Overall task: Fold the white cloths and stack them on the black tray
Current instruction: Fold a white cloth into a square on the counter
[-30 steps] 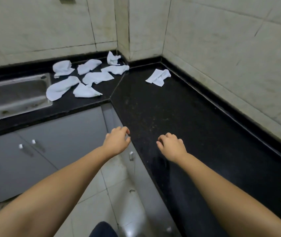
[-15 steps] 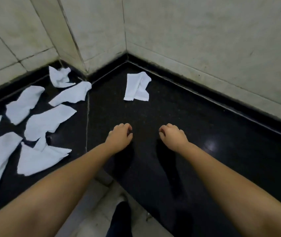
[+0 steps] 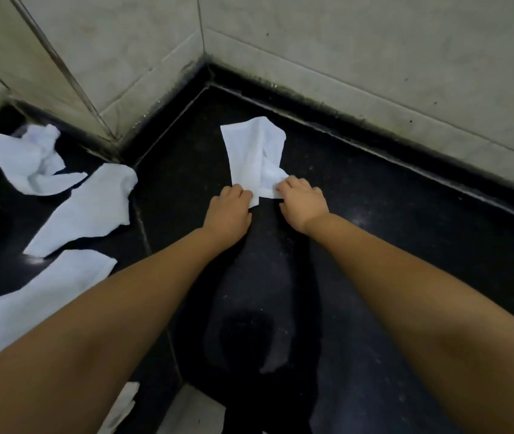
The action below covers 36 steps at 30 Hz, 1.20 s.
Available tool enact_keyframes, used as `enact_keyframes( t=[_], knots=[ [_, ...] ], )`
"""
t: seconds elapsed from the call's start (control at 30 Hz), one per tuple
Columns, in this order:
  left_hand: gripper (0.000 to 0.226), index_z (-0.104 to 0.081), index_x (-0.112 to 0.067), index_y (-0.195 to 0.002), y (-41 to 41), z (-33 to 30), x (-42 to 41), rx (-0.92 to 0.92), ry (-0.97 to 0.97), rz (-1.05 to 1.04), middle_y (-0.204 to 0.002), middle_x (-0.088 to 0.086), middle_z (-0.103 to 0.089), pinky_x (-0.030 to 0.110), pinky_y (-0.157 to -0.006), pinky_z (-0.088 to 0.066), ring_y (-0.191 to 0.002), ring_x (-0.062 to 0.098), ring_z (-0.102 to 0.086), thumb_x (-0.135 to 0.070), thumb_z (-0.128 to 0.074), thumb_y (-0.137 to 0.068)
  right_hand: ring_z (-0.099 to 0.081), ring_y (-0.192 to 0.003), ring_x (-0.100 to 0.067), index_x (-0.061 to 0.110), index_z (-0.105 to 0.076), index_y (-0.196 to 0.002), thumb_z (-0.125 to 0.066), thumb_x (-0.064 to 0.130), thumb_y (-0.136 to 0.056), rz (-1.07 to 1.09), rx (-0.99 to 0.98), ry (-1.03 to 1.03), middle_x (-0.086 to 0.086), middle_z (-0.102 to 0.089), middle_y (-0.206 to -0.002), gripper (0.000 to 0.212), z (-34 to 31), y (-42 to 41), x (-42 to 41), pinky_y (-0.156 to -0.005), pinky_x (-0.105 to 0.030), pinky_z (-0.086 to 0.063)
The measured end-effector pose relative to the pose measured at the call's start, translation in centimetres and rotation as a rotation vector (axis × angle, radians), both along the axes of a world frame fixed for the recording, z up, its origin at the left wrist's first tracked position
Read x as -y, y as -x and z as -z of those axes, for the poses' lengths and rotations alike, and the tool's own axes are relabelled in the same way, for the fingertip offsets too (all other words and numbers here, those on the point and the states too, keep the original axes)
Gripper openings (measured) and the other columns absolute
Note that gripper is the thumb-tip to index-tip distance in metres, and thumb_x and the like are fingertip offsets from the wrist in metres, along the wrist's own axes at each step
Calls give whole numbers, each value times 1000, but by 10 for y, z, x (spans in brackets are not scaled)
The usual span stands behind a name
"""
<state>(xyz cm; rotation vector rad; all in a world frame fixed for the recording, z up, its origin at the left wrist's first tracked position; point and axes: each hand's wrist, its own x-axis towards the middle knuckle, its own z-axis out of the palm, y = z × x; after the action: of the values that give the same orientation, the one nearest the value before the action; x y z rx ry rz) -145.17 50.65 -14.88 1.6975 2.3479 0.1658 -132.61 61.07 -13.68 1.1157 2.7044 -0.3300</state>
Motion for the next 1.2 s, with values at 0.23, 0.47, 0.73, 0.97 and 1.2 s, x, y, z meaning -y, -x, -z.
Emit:
enact_keyframes(
  t=[0.23,0.47,0.73,0.97,1.2],
  knots=[
    [23,-55,-7,-110,10,-5,24,-67,58,66,-114,10,-52,35,-87,-36,-107,26,-46,-13,-44,-91,-45,-115,-29,9,-52,-116,-45,11,-91,-5,64,-79,-11,-50,-122,26,-4,-14,13,-96,-40,-33],
    [4,-49,-12,-86,-4,-47,70,473,-281,-229,-77,1,-52,24,-61,-39,-70,15,-48,-13,-53,-88,-50,-78,-18,11,-50,-87,-52,14,-88,380,-539,256,-1,-55,-84,4,-48,-83,29,-61,-25,-40],
    [15,-66,-9,-93,-49,-95,113,553,-449,-300,-74,-8,-57,14,-60,-38,-66,5,-50,-5,-52,-88,-51,-69,-6,19,-60,-89,-55,8,-90,265,-781,413,5,-59,-81,13,-112,-142,46,-64,-22,-41],
    [10,-69,-23,-84,-115,-65,227,742,-177,-316,-83,-6,-70,15,-74,-48,-75,0,-64,-17,-63,-88,-57,-79,-14,19,-69,-88,-60,7,-90,125,-545,742,-13,-68,-85,15,-78,-239,118,-76,-22,-46],
    [10,-69,-25,-82,-146,-46,257,780,14,-329,-75,-10,-70,16,-71,-45,-69,-6,-62,-19,-65,-88,-55,-74,-15,20,-71,-86,-61,12,-91,134,-352,839,-12,-67,-83,14,-44,-279,148,-76,-28,-44]
  ],
)
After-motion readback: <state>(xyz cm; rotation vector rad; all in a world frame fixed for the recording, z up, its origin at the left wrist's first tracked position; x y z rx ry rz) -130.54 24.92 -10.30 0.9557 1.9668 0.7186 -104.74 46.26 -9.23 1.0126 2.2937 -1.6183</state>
